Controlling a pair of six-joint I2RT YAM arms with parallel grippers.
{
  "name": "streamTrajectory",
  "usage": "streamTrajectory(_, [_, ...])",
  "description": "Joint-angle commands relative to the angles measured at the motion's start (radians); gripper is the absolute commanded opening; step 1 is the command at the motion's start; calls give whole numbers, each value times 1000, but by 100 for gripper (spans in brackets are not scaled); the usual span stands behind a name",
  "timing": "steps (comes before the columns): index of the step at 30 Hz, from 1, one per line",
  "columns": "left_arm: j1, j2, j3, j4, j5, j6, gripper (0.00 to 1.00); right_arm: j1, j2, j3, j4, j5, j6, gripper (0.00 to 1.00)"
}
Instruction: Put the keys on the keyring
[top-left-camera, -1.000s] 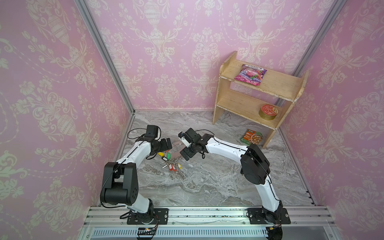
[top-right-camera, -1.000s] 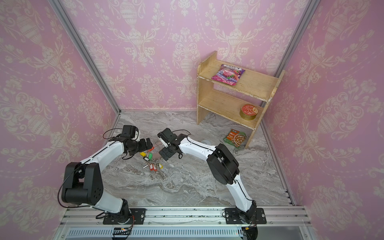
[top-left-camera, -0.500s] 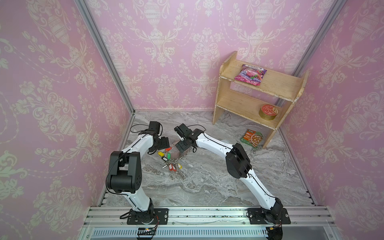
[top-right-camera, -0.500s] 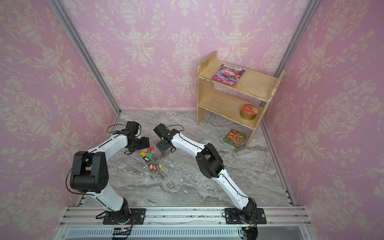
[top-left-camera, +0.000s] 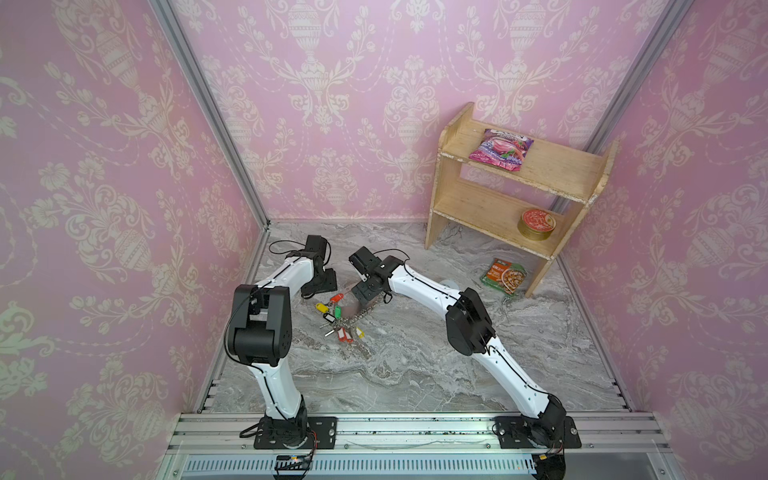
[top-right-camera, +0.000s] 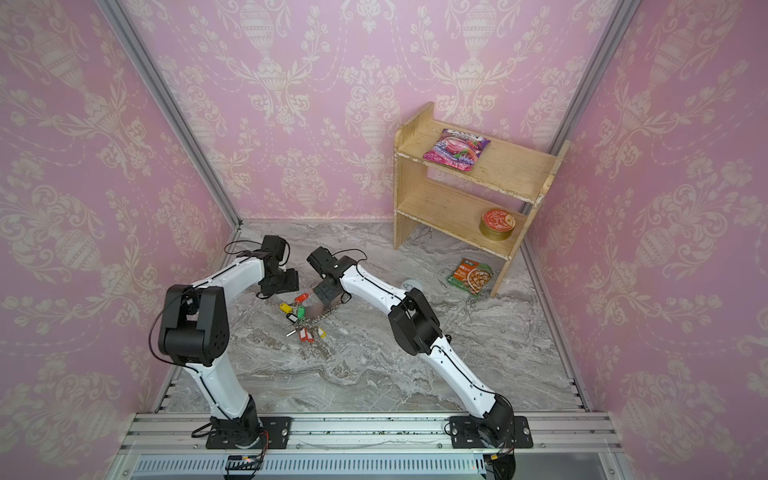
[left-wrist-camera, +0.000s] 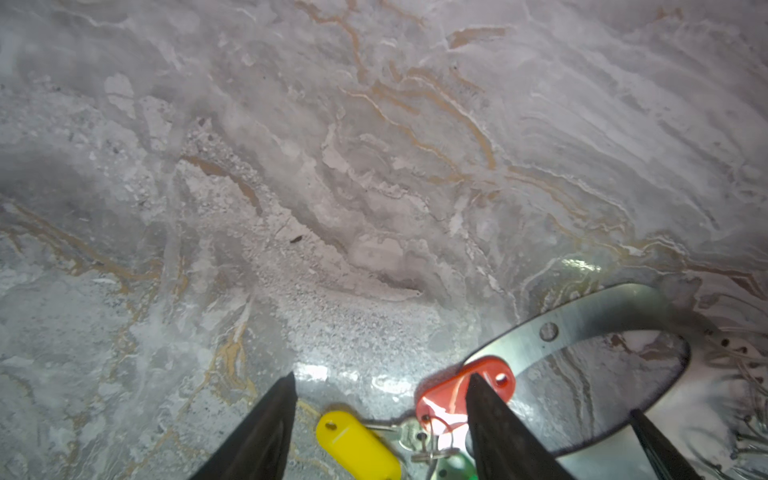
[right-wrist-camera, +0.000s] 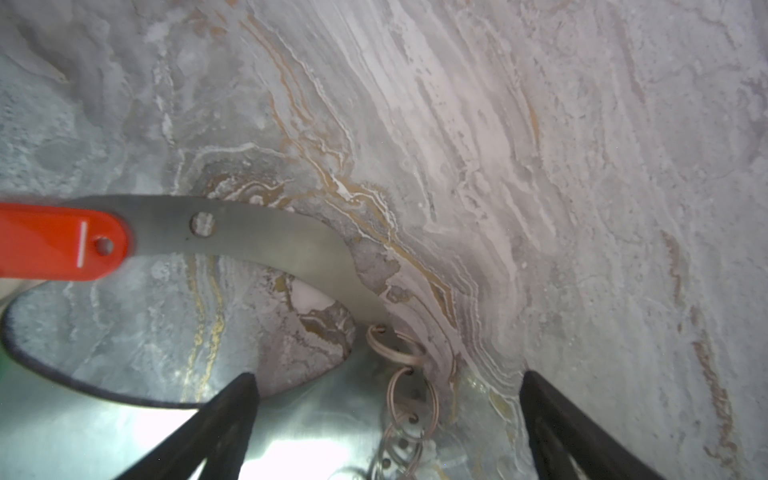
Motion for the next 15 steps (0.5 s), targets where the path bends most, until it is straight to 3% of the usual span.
streamTrajectory(1, [-21, 43, 38, -47, -25, 29, 62, -8, -26, -37, -15, 24, 15, 100])
streamTrajectory(9, [-40, 118, 75, -78, 8, 21, 45, -12, -54, -86, 19, 21, 5, 100])
streamTrajectory(15, [-60, 94, 8, -98, 66, -16, 40, -20, -73, -128, 39, 14, 0, 100])
